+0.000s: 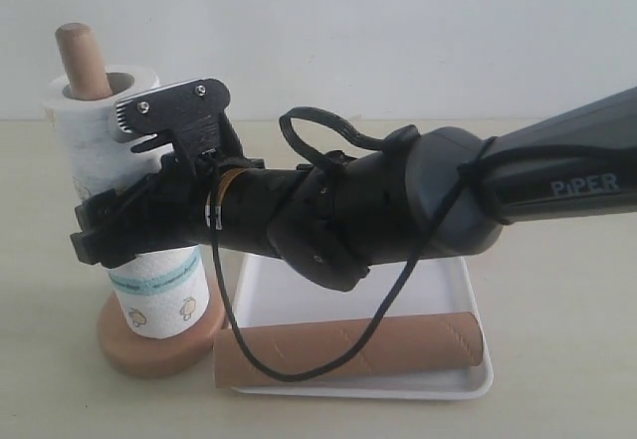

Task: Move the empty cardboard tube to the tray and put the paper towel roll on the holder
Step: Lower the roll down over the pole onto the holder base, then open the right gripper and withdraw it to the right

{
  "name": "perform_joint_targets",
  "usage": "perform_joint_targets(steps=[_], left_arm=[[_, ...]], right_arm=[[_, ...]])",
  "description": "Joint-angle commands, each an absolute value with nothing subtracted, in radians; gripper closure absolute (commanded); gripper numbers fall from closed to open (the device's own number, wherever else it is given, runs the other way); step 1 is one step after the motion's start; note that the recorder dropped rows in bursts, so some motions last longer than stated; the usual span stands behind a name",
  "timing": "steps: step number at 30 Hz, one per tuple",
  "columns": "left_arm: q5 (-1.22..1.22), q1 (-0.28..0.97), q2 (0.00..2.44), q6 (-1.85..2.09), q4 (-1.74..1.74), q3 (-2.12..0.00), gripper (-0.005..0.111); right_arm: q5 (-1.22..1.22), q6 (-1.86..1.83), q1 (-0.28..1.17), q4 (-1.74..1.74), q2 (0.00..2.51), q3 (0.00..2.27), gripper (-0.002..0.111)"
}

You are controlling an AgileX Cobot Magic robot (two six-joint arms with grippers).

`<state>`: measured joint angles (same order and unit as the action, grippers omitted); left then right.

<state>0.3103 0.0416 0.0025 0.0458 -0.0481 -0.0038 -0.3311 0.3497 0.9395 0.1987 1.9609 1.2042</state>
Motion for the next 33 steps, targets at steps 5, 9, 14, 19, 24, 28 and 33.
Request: perform_joint_targets(steps=[5, 9, 14, 19, 24, 28, 33], left_arm=[[0.303, 0.040, 0.000, 0.048, -0.053, 0.000, 0.103], [0.303, 0.040, 0.000, 0.048, -0.053, 0.000, 0.103], [0.303, 0.040, 0.000, 0.048, -0.053, 0.000, 0.103], [0.303, 0.040, 0.000, 0.048, -0.053, 0.000, 0.103], [0.303, 0.040, 0.000, 0.048, -0.053, 0.000, 0.103], [0.303, 0.040, 0.000, 0.048, -0.053, 0.000, 0.103], [0.303, 0.040, 0.000, 0.048, -0.053, 0.000, 0.103]], right_arm=[[-0.375, 0.383, 0.938, 0.193, 1.941, 1.207, 0.003], [-0.362, 0.383, 0.938, 0.199, 1.932, 1.207, 0.003], [-0.210, 0.383, 0.938, 0.208, 1.859, 1.207, 0.003], [-0.159, 0.376, 0.950, 0.208, 1.749, 1.101, 0.003], [-0.196, 0.374, 0.960, 0.208, 1.587, 0.917, 0.003], [-0.212, 0.362, 0.960, 0.208, 1.472, 0.798, 0.003], [-0.201, 0.299, 0.960, 0.208, 1.354, 0.702, 0.035]])
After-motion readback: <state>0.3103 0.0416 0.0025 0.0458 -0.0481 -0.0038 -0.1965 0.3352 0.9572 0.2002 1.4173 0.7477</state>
